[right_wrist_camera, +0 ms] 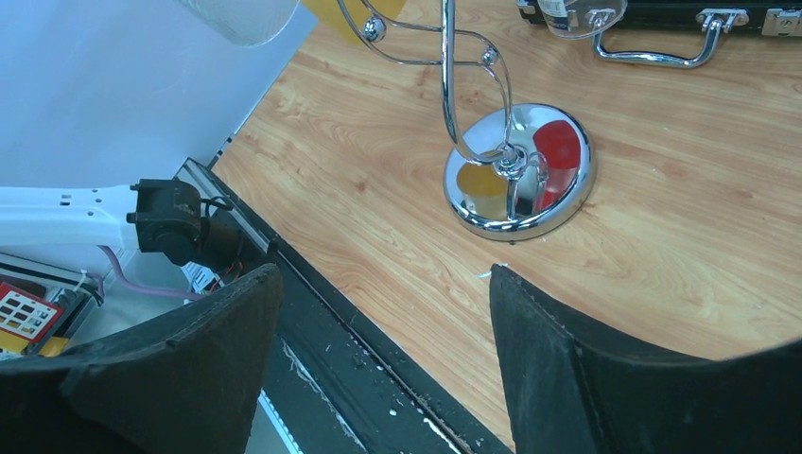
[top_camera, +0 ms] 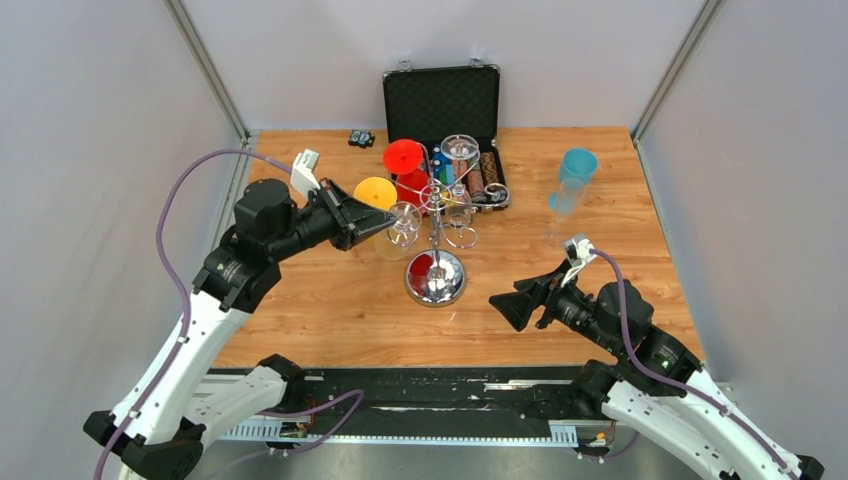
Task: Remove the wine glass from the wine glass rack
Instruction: Pick up the wine glass from the wine rack.
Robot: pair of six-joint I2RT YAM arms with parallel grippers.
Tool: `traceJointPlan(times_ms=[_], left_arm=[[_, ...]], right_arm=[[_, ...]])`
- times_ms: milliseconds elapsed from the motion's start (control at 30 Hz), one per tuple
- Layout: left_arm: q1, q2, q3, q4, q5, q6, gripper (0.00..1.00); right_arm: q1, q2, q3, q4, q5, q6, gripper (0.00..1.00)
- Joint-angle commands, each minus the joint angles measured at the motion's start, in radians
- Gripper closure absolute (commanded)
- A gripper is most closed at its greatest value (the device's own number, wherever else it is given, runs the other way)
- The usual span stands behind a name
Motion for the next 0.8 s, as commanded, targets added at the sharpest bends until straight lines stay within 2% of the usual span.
traceJointPlan(times_ms=[0, 400, 767], left_arm=[[-0.001, 0.022, 0.004, 0.200, 0.022, -0.038, 1.00], [-0.002, 0.093, 0.001, 0.282, 0.128, -0.046, 1.00], [-0.004, 0.122, 0.008, 0.292, 0.229, -0.020, 1.00]], right_arm=[[-0.002, -0.012, 0.019, 0.022, 0.021, 0.002, 0.21], [-0.002, -0.030, 0.005, 0.022, 0.025, 0.003, 0.21], [-0.002, -0.025, 0.012, 0.014, 0.026, 0.000, 0.21]])
